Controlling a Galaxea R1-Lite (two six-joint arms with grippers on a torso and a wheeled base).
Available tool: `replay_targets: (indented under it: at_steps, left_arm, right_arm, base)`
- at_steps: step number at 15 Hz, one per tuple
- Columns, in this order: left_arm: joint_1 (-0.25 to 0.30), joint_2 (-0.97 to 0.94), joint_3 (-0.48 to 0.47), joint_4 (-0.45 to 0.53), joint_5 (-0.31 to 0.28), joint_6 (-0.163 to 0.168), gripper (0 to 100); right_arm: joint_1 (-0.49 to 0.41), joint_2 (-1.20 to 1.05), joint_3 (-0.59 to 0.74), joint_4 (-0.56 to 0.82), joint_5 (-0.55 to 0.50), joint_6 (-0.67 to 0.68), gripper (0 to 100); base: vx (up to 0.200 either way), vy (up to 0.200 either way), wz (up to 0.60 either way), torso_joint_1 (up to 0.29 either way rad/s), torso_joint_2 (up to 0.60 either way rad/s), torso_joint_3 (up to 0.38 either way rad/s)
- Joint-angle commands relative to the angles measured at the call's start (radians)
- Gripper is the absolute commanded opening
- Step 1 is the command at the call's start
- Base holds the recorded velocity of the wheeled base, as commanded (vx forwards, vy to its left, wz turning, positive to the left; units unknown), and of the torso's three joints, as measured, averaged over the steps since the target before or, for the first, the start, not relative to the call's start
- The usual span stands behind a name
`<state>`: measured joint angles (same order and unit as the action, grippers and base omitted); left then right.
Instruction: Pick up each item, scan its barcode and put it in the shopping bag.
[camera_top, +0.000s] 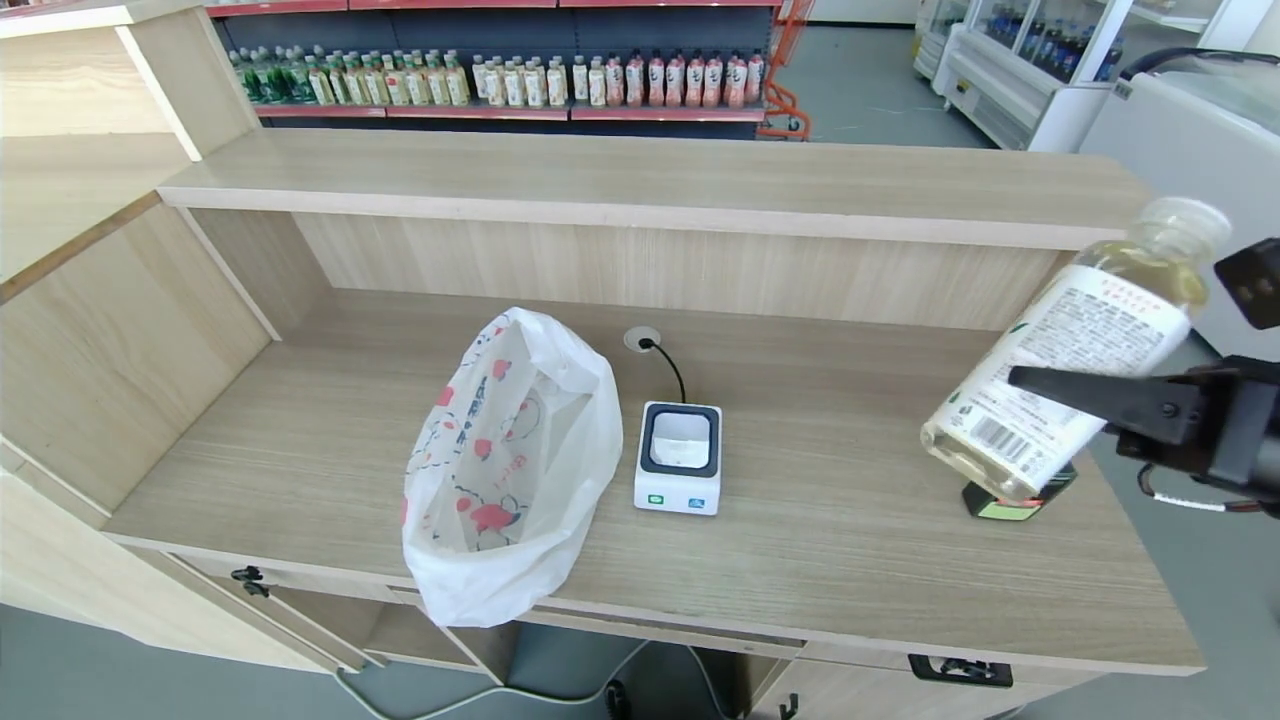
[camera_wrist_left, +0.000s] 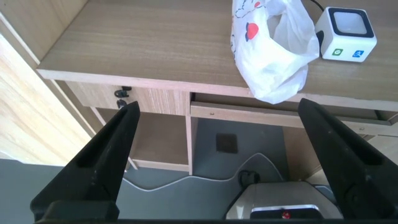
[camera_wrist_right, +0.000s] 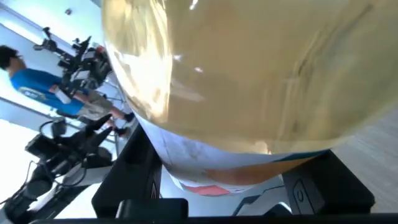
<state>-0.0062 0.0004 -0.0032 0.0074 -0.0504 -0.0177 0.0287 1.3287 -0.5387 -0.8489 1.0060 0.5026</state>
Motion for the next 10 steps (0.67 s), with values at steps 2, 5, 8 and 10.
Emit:
replay_targets:
  at_steps: [2, 5, 8, 10]
  left_arm:
    - [0.0, 0.0, 0.0, 0.0, 0.0, -0.001, 100]
    - [0.0, 0.0, 0.0, 0.0, 0.0, -0.001, 100]
    - [0.0, 0.0, 0.0, 0.0, 0.0, -0.001, 100]
    - [0.0, 0.0, 0.0, 0.0, 0.0, -0.001, 100]
  right_arm:
    - [0.065, -0.174, 0.016, 0.013, 0.086, 0.083, 0]
    - [0.171, -0.2, 0.014, 0.013, 0.089, 0.102, 0]
    - [0.243, -0.23, 0.011, 0.014, 0.089, 0.142, 0]
    - [0.266, -0.24, 0.01, 0.014, 0.089, 0.152, 0]
  base:
    - [0.0, 0.0, 0.0, 0.0, 0.0, 0.0]
    - [0.0, 0.0, 0.0, 0.0, 0.0, 0.0]
    - [0.0, 0.0, 0.0, 0.0, 0.0, 0.0]
    - [0.0, 0.0, 0.0, 0.0, 0.0, 0.0]
